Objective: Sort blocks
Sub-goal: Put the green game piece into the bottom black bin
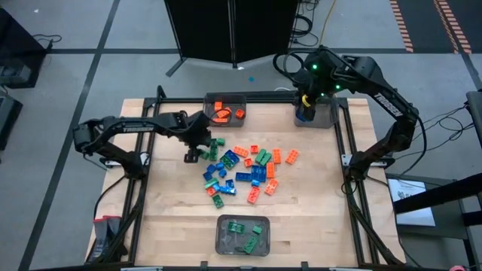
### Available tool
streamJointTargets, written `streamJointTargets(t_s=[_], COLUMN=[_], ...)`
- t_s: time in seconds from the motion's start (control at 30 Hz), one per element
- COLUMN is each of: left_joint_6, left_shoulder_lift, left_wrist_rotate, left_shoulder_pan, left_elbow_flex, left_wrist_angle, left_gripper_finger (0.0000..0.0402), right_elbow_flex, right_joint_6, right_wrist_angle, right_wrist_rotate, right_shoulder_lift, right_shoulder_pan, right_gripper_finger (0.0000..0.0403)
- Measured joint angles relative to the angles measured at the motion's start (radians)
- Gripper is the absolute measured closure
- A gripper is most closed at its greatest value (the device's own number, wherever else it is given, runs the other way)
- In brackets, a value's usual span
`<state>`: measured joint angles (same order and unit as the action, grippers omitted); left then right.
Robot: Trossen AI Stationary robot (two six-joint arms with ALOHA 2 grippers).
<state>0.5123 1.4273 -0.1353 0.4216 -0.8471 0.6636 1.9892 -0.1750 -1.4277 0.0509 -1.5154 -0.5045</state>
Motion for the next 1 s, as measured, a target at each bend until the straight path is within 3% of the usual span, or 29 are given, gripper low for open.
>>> streamJointTargets(t_s=[0.43,0.67,1.0], left_joint_6=[0.145,0.152,0.164], left_shoulder_lift=[0.007,0.043,0.046], left_wrist_rotate=[-0.036,-0.07,-0.042], left_shoulder_pan=[0.02,0.029,0.03], left_elbow_flex=[0.006,0.029,0.183], left_wrist_angle=[0.007,0.002,-0.2], left_gripper_finger=[0.0162,0.0162,0.0162], right_elbow_flex=[0.0,0.0,0.0], right_joint_6=[-0.076,-0.077,-0.08], right_wrist_angle=[0.001,0.001,0.015], right_wrist_rotate=[0.001,0.001,0.001], right_shoulder_lift=[0.0,0.0,0.0], right_shoulder_pan=[0.0,0.0,0.0], right_gripper_finger=[0.0243,0.0243,0.0243])
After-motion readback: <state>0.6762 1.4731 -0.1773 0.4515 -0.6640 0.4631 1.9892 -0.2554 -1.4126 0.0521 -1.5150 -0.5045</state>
